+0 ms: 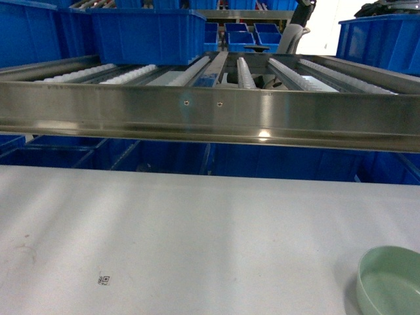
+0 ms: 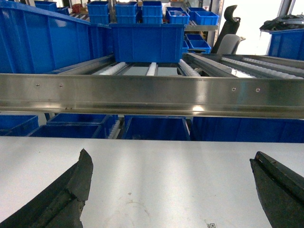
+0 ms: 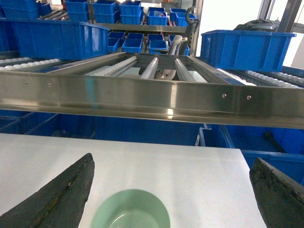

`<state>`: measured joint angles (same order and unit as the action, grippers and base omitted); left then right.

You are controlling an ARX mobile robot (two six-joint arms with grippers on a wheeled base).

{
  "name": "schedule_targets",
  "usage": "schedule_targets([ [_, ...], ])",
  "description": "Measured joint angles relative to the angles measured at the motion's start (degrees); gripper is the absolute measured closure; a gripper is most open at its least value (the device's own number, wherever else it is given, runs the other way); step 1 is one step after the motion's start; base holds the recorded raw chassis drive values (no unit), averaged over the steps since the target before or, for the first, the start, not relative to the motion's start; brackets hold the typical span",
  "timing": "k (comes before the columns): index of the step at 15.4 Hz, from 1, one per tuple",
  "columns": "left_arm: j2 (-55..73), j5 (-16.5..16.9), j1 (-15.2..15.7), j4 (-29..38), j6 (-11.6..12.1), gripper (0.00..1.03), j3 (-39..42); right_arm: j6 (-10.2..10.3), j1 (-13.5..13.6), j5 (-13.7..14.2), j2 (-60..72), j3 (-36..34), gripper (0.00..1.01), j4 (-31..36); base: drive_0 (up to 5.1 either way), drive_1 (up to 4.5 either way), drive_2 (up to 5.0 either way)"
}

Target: Place green bowl on second shelf with right arm

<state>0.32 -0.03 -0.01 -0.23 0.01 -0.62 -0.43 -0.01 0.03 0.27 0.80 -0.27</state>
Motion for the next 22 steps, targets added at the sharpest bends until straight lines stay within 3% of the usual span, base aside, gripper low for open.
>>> schedule_targets([
  [7, 0.00, 0.00, 0.00, 0.00, 0.00, 0.05, 0.00, -0.09, 0.39, 0.02, 0.24, -0.02, 0.03, 0.92, 0.0, 0.00, 0.0],
  [10, 0.00, 0.00, 0.00, 0.00, 0.00, 0.05, 0.00, -0.42, 1.44, 0.31, 9.40, 0.00, 0.03, 9.16, 0.0, 0.00, 0.0],
  [12, 0.00, 0.00, 0.00, 0.00, 0.00, 0.05, 0.00, -0.90, 0.55, -2.45, 18.78, 0.11, 0.03, 16.15, 0.0, 0.00, 0.0],
  [14, 0.00, -0.02, 0.00, 0.00, 0.00, 0.05, 0.00, -3.04, -2.51, -5.81, 31.45, 1.92, 0.03, 24.48, 0.0, 0.00, 0.0],
  [16, 0.00, 0.00, 0.00, 0.00, 0.00, 0.05, 0.00, -6.01, -5.84, -11.82, 46.12, 7.54, 0.03, 31.74, 0.0, 0.00, 0.0],
  [18, 0.00, 0.00, 0.00, 0.00, 0.00, 0.05, 0.00, -9.18, -9.03, -16.85, 56.54, 13.07, 0.03, 28.55, 0.0, 0.00, 0.0],
  [21, 0.00, 0.00, 0.00, 0.00, 0.00, 0.05, 0.00, -14.62, -12.11, -21.84, 67.34, 19.58, 0.03, 20.09, 0.0, 0.00, 0.0],
  [22, 0.00, -0.02, 0.00, 0.00, 0.00, 0.05, 0.00, -17.70, -13.60, -23.04, 71.58, 23.39, 0.03, 16.63, 0.0, 0.00, 0.0],
])
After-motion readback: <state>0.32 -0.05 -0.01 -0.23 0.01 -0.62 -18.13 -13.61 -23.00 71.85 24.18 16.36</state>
